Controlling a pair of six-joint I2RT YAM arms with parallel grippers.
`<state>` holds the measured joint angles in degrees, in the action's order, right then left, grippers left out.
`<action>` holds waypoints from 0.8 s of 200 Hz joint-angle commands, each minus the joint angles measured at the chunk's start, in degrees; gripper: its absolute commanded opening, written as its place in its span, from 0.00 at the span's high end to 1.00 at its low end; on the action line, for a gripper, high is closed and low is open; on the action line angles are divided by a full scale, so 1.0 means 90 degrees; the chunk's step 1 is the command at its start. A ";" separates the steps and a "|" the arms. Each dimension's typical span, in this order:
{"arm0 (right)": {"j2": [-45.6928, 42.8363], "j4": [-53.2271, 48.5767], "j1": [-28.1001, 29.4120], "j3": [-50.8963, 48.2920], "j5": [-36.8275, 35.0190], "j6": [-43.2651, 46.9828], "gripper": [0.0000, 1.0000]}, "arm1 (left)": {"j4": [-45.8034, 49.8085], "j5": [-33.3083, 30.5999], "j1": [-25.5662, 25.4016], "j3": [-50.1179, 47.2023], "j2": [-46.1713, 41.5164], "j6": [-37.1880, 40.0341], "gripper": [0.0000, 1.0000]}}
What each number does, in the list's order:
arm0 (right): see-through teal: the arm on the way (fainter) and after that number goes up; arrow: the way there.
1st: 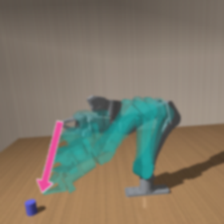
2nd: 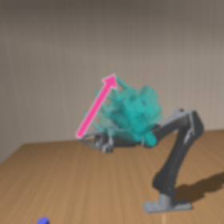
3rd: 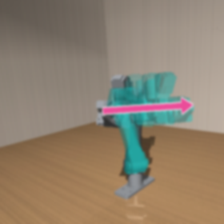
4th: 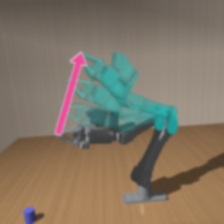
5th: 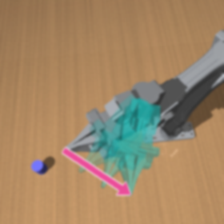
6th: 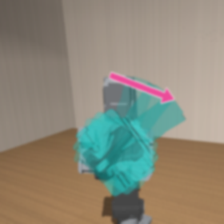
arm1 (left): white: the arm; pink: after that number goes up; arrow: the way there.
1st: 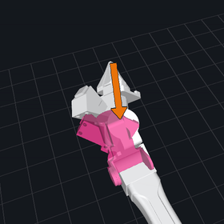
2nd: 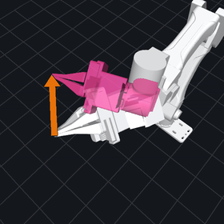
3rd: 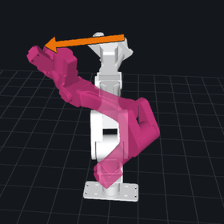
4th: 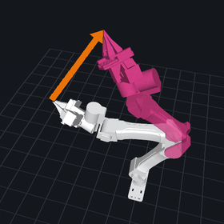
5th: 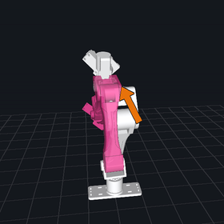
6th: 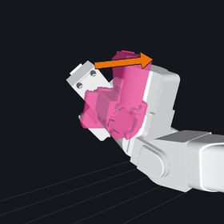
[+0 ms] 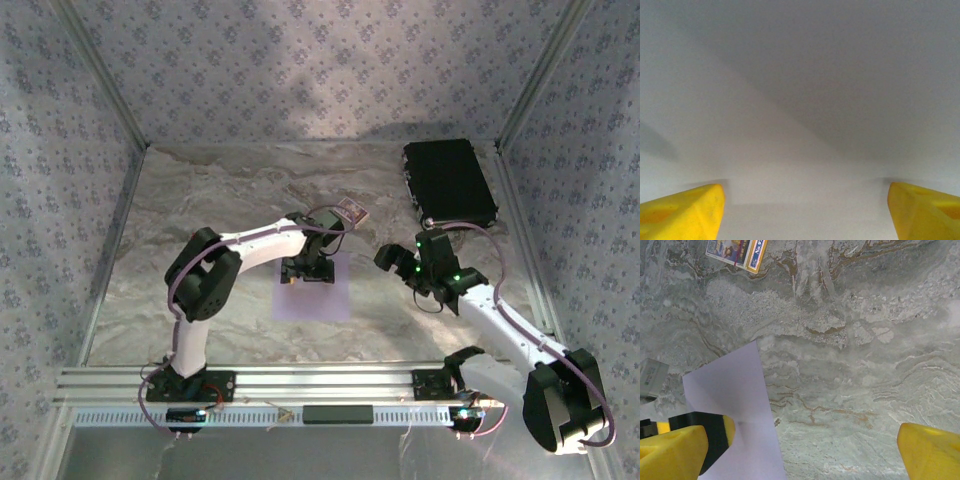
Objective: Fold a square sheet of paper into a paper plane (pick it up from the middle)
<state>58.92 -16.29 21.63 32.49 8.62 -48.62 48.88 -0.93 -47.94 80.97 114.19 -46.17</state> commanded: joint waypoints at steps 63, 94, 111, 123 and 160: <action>0.0134 -0.0151 0.0029 -0.0012 -0.0044 -0.0201 0.01 | 0.0203 -0.0158 -0.0073 0.0188 0.0113 -0.0044 0.13; 0.0114 -0.0171 0.0034 0.0015 -0.0051 -0.0167 0.01 | 0.0169 -0.0259 -0.0066 0.0190 -0.0076 0.0034 0.11; 0.0133 -0.0141 0.0031 -0.0024 -0.0056 -0.0191 0.01 | 0.0026 -0.0195 -0.0064 0.0140 -0.0149 0.0031 0.10; 0.0152 -0.0114 0.0034 -0.0033 -0.0046 -0.0203 0.01 | -0.0008 -0.0144 -0.0064 0.0161 -0.0141 0.0045 0.09; 0.0209 -0.0096 0.0030 -0.0036 -0.0034 -0.0197 0.01 | -0.0126 -0.0005 -0.0074 0.0183 -0.0166 0.0102 0.02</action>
<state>60.31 -16.32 21.67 32.49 8.58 -49.74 47.97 -1.76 -48.14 81.49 115.07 -45.91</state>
